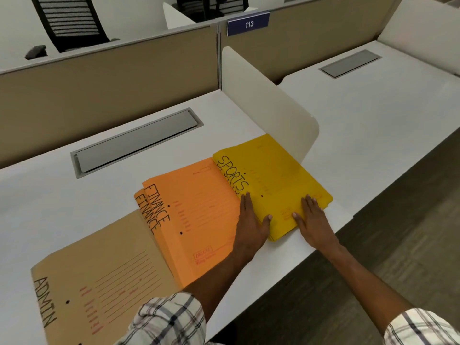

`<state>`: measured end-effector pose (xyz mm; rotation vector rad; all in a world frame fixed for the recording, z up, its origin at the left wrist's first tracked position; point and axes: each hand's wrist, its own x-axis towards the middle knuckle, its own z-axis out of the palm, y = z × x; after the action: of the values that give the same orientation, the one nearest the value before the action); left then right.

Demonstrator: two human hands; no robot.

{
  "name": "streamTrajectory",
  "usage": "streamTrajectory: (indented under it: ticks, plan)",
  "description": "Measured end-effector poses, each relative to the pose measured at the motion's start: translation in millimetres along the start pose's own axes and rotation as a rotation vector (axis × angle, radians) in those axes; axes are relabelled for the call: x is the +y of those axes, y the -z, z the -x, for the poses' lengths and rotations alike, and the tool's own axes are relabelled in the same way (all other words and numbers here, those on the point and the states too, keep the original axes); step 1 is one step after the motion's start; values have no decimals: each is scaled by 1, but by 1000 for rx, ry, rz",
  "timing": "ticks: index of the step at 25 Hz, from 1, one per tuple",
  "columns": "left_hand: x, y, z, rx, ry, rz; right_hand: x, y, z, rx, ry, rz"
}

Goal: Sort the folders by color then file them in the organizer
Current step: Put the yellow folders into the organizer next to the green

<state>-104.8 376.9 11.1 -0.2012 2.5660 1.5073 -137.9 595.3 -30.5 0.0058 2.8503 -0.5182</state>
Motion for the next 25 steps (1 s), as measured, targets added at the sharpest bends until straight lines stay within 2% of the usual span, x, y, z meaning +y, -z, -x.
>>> streamTrajectory:
  ticks: [5, 7, 12, 16, 21, 25]
  plan:
    - [9, -6, -14, 153, 221, 279, -11, -15, 15, 14, -18, 0]
    - [6, -3, -17, 151, 267, 382, -13, -17, 20, -1, -20, -11]
    - [-8, 13, -3, 81, 204, 525, -23, -14, 27, -44, -17, -67]
    - [-6, 40, 27, 46, 124, 611, -36, 17, 16, 16, -3, -135]
    - [-12, 92, 81, -52, -37, 660, -78, 64, 7, 169, -21, -449]
    - [-26, 143, 122, 30, -104, 627, -135, 72, 15, 208, 2, -612]
